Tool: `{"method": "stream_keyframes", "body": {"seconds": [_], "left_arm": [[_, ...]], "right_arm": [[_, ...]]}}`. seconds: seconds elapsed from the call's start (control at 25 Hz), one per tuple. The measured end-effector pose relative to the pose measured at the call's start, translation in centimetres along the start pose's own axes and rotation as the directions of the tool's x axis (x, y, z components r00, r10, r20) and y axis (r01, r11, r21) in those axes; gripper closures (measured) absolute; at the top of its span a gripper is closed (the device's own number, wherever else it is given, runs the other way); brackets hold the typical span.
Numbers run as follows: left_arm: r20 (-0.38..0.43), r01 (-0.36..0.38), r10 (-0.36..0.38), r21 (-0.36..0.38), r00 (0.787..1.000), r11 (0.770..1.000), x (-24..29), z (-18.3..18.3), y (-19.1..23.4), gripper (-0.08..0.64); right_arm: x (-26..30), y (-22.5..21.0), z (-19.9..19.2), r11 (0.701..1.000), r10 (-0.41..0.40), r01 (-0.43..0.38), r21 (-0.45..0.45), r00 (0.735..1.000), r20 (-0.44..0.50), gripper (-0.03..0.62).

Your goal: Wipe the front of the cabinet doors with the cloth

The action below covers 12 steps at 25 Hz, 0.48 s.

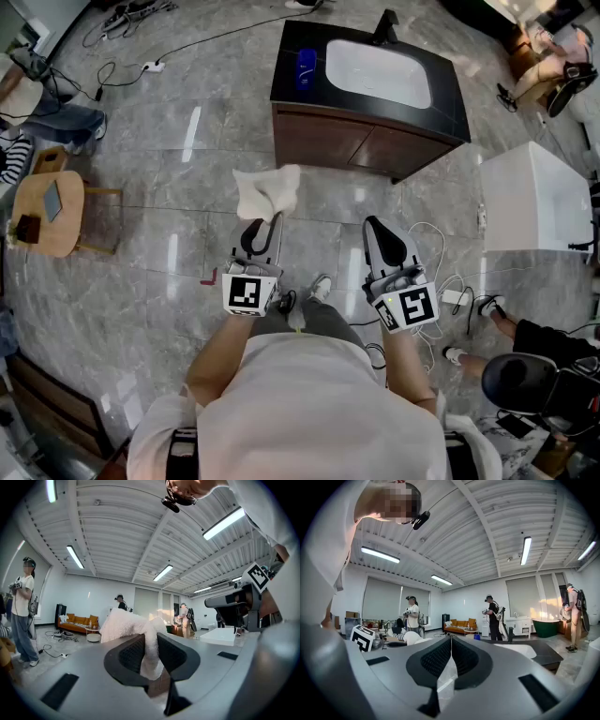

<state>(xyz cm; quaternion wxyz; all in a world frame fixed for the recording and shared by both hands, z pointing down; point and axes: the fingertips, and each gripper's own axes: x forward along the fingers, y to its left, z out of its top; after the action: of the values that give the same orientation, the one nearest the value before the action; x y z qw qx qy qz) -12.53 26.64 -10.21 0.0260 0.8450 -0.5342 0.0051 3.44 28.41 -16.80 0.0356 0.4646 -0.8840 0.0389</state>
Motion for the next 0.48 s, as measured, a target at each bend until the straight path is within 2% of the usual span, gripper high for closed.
{"method": "stream_keyframes", "body": {"seconds": [0.24, 0.48], "left_arm": [[-0.006, 0.022, -0.022, -0.002, 1.000, 1.000, 0.0, -0.2, -1.2, 0.474], [0.004, 0.024, -0.024, -0.012, 1.000, 1.000, 0.6, -0.3, 0.1, 0.474]], "right_arm": [[-1.2, 0.3, -0.7, 1.000, 0.003, -0.002, 0.007, 1.000, -0.011, 0.555], [0.2, 1.2, -1.4, 0.999, 0.021, -0.021, 0.031, 0.999, -0.024, 0.555]]}}
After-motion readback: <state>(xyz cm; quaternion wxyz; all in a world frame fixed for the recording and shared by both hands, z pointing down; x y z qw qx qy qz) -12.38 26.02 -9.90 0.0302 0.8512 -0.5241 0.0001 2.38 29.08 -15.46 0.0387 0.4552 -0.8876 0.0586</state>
